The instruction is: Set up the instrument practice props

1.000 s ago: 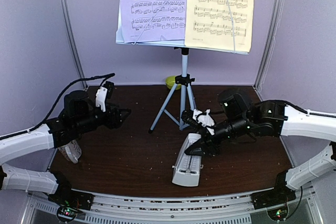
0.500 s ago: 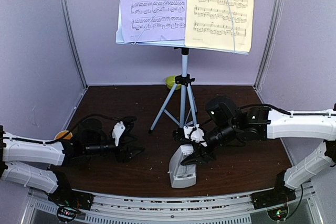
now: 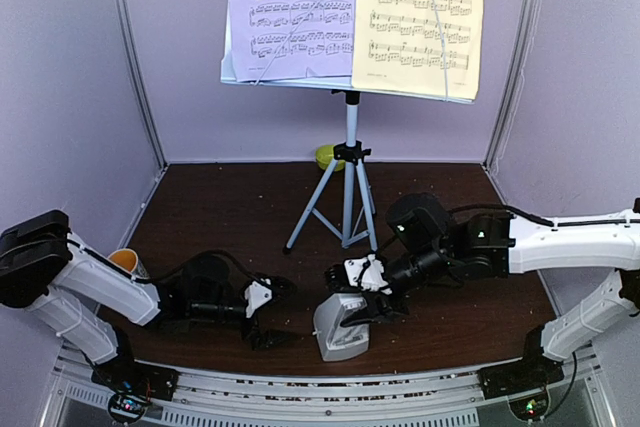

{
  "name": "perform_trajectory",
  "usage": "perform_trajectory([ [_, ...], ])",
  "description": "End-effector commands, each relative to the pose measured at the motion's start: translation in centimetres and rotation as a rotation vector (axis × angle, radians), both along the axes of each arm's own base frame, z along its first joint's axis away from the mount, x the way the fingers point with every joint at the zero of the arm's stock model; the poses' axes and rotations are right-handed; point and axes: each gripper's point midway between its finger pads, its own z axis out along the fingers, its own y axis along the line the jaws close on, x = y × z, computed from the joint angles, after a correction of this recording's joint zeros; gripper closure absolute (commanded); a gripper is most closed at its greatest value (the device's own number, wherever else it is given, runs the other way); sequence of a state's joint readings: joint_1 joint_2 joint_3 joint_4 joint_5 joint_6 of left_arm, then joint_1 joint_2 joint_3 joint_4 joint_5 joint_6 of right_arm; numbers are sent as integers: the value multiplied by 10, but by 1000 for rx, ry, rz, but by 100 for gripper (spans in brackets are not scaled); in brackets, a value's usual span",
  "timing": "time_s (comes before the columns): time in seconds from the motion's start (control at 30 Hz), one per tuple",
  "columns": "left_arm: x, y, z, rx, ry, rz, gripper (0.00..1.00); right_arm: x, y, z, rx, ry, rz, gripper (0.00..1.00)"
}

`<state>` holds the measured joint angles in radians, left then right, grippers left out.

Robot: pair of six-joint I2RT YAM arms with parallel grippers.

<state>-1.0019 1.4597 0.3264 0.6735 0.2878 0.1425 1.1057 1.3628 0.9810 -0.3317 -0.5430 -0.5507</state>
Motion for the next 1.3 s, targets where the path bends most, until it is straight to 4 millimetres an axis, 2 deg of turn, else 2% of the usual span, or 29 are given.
perform_trajectory([
  [0.0, 9, -22, 24, -93, -153, -28, 4, 3, 9, 33, 107, -108, 6, 82],
  [0.5, 2, -53, -9, -21, -222, -95, 7, 2, 10, 22, 62, -167, -2, 84],
  [0.73, -2, -55, -15, -10, -225, -116, 16, 1, 9, 18, 39, -181, -3, 84],
  [0.93, 3, -52, -21, 7, -244, -92, 21, 1, 9, 14, 21, -191, -2, 84],
  [1.27, 0, -54, -17, -19, -241, -102, 38, 1, 8, 10, 5, -205, -3, 85],
])
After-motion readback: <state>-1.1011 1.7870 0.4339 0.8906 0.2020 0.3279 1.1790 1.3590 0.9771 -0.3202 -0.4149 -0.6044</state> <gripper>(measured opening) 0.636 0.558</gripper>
